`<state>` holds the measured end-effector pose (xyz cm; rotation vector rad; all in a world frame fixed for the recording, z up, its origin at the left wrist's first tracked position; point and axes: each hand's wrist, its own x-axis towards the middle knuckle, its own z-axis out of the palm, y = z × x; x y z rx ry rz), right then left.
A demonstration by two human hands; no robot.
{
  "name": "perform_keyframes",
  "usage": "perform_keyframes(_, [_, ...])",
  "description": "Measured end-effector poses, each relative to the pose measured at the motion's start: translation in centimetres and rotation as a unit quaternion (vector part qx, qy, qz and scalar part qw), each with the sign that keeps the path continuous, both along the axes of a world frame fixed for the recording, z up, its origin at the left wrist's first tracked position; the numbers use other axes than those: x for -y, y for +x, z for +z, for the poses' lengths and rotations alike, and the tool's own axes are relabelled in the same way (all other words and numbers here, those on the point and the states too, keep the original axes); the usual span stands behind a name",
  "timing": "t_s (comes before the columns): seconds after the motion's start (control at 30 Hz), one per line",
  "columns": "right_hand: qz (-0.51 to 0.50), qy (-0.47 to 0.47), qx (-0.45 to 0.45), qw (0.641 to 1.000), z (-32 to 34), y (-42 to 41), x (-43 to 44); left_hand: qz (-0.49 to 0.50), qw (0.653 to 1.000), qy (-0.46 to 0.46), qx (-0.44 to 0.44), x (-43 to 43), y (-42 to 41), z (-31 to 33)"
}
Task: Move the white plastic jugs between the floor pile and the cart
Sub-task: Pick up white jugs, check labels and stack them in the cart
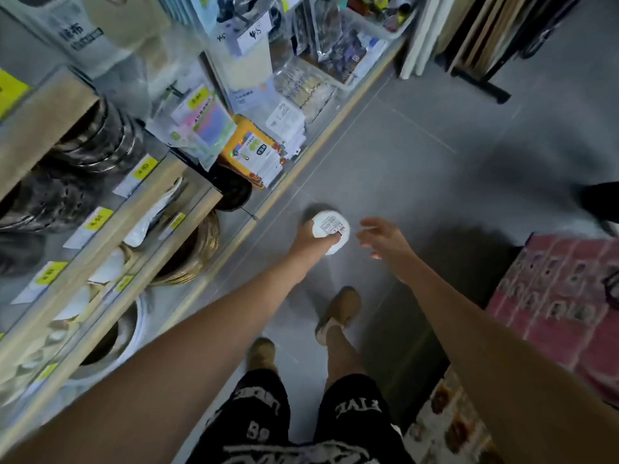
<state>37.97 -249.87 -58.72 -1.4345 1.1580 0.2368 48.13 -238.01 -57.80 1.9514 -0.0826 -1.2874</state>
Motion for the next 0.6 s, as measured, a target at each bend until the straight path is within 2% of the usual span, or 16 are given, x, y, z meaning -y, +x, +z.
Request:
perform_keyframes(0.23, [-0.006,0.049,-0.023,0.999,-9.8,3.8,7.1,0.051,0.997,0.061,-0.004,5.6,2.1,-10.9])
perform_keyframes(0.37, [0.014,0.048,-0.046,0.998,-19.6,5.0,9.6,0.070,0.994,0.087,-0.017,8.1,3.1,-20.4])
perform_keyframes(0.47, [0.029,0.049,-0.058,0.997,-27.9,5.9,10.9,0.103,0.991,0.074,-0.041,9.4,3.6,-28.5])
perform_keyframes(0.57, [0.036,0.051,-0.074,0.995,-36.3,6.7,11.7,0.138,0.986,0.083,-0.052,9.0,3.3,-41.4])
perform_keyframes(0.6, [0.041,0.052,-0.077,0.995,-39.0,6.9,11.7,0.140,0.985,0.086,-0.043,9.8,3.9,-41.1])
